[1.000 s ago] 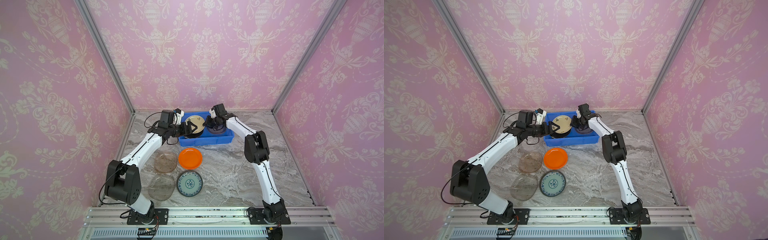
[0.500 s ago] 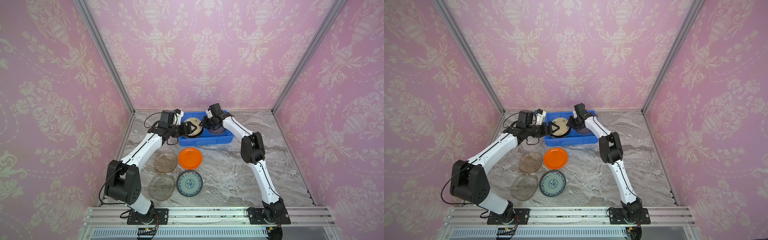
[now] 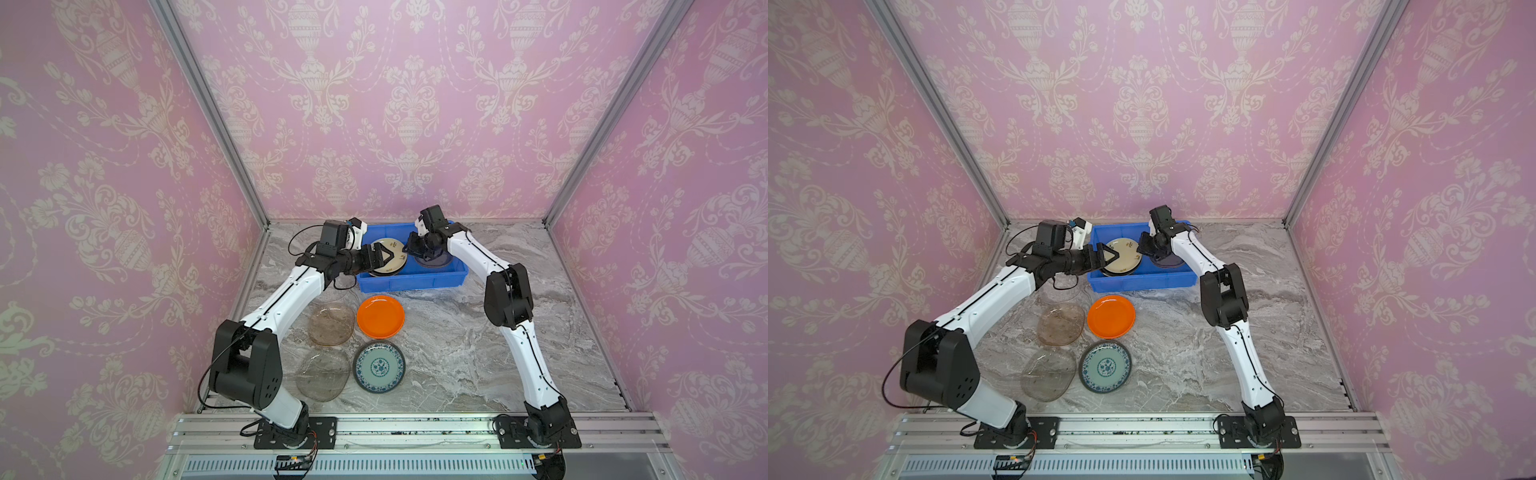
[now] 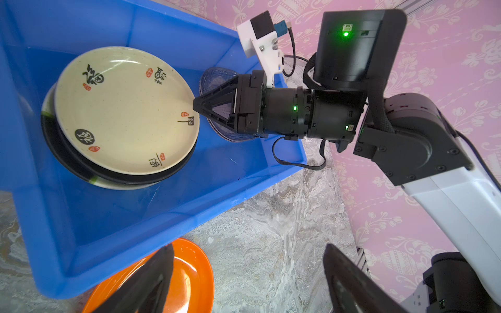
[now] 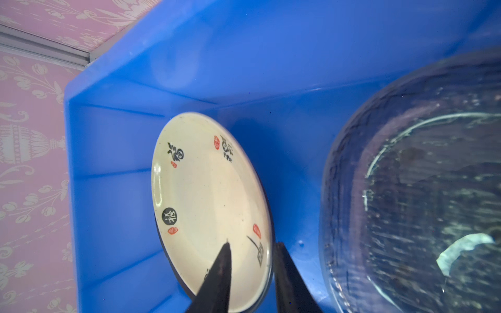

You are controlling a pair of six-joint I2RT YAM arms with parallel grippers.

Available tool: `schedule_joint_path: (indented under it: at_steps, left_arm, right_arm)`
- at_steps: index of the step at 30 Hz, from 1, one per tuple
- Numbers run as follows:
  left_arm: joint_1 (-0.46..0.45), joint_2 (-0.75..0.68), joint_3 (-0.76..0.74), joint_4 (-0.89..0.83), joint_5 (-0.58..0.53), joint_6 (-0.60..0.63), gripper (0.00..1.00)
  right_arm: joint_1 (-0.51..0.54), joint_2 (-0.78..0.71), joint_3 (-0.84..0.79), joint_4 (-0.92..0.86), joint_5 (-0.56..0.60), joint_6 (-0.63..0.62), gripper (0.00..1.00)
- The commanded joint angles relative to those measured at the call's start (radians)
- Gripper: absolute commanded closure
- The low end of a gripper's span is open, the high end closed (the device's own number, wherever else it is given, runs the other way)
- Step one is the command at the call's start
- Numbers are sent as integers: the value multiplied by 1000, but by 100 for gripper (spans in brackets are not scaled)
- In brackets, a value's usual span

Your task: Place the plates into the plastic bin on the countertop

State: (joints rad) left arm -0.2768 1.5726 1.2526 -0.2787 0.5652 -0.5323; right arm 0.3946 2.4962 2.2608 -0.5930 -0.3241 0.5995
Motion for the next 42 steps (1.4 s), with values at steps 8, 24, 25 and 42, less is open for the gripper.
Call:
schedule_joint_path:
  at_steps: [8,24,25,42]
  left_arm:
    - [2,-3,-19,-9,-22,22,12]
    - [2,4,-27,-3,-19,23,12]
    - [2,4,-27,-2,-19,23,12]
    - [-17,-120,-198,173,-12,-37,5]
  right_arm:
    - [16,11,29,-67,34,-33,75]
    - [45,-8,12,-54,27,-27,89]
    - [44,-23,9,-51,30,-30,88]
    - [3,-670,-630,393,-292,-19,50]
